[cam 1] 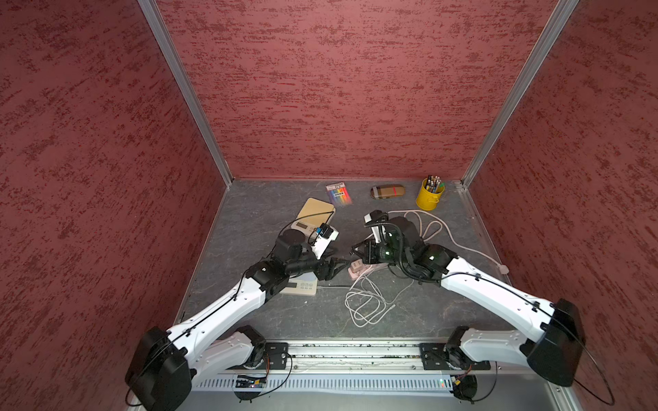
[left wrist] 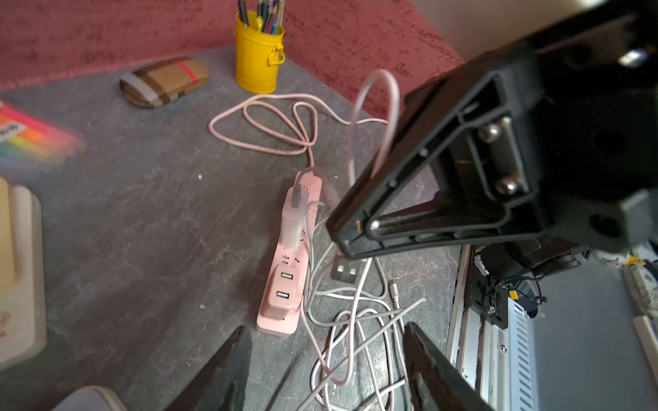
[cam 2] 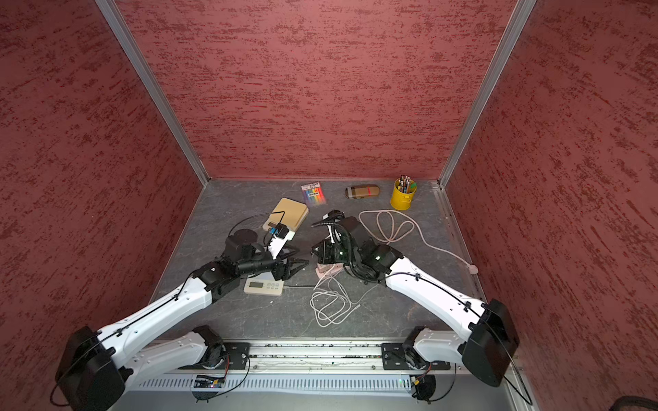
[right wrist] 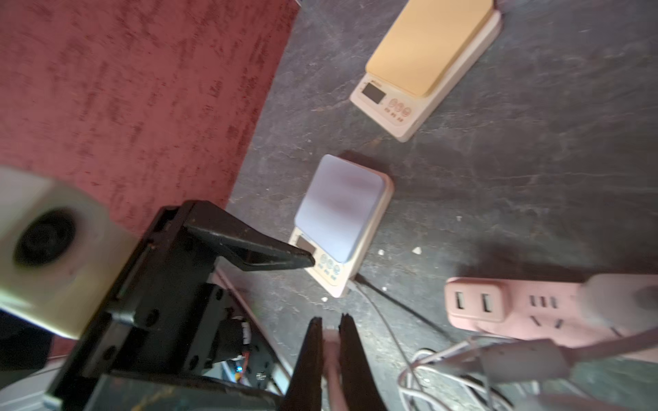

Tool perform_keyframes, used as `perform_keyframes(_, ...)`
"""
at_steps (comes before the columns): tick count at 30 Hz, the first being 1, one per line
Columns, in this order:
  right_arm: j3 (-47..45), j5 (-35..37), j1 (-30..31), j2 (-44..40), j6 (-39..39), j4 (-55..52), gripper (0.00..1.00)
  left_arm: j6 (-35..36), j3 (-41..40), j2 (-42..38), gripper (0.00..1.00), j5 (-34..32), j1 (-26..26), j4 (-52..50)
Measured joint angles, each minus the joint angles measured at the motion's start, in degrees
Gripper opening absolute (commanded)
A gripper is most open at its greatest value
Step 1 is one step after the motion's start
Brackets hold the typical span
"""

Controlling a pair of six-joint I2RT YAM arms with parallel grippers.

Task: Charge the electronic scale
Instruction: Adjust the charging cable, then insert the charging cable into the plug.

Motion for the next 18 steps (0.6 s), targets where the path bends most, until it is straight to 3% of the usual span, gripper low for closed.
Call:
perform_keyframes(9,-0.22,9.07,1.53,6.97,-7.63,-3.93,0.0,-16.7,-4.63,16.13,0.57,0.81,-0.37,9.22)
perform_keyframes(18,-0.37,12.5,1.62,10.47,-10.73,-5.03,0.0,-22.27,-1.79,23.61,0.55,0.13,-0.44,14.23)
